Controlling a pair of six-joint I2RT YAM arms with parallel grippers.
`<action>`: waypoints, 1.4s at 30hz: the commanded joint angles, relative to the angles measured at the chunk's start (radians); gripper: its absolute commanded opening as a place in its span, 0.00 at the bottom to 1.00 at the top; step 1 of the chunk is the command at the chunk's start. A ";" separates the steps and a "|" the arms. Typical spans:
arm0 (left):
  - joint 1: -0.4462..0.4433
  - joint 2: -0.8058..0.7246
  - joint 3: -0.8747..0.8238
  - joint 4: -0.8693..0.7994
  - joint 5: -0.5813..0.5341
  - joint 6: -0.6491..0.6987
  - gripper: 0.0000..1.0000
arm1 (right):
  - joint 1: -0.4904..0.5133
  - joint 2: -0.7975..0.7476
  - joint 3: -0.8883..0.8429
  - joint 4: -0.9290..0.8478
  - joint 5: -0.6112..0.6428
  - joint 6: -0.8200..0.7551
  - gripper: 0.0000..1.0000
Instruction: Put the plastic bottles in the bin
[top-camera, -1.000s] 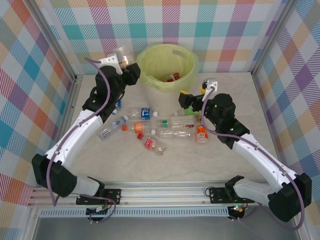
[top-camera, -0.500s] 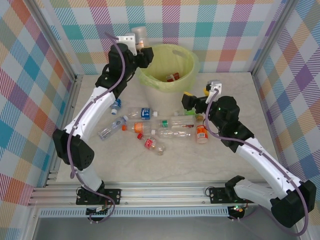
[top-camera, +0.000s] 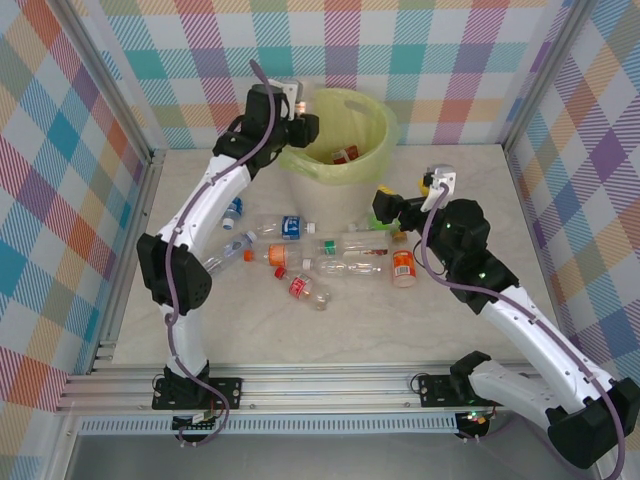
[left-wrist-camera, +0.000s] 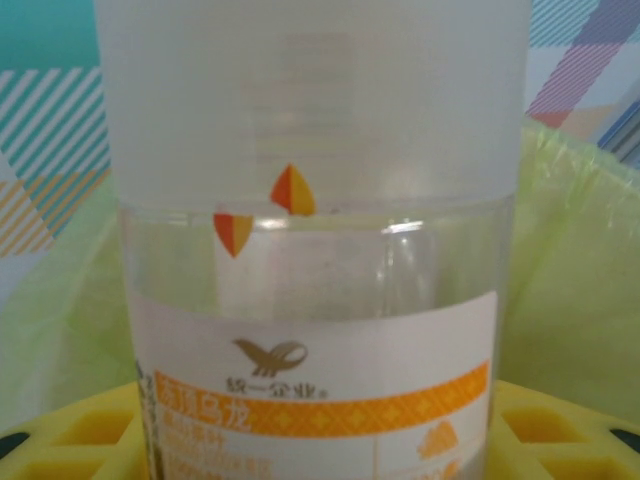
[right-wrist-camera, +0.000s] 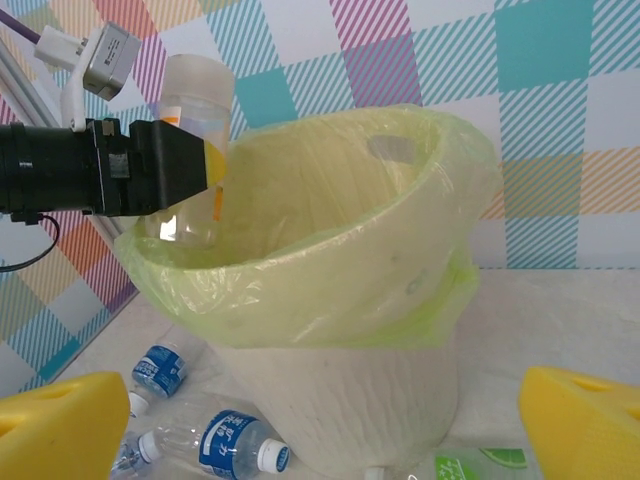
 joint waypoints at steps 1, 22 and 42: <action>-0.017 0.017 0.044 -0.037 -0.001 0.027 0.44 | 0.002 -0.001 -0.012 0.009 0.012 0.000 1.00; -0.020 -0.035 0.129 -0.126 0.059 -0.073 1.00 | 0.000 0.079 0.009 -0.092 0.135 0.049 1.00; -0.020 -0.243 -0.096 -0.014 0.079 -0.132 1.00 | -0.103 0.185 -0.123 -0.333 0.016 0.083 1.00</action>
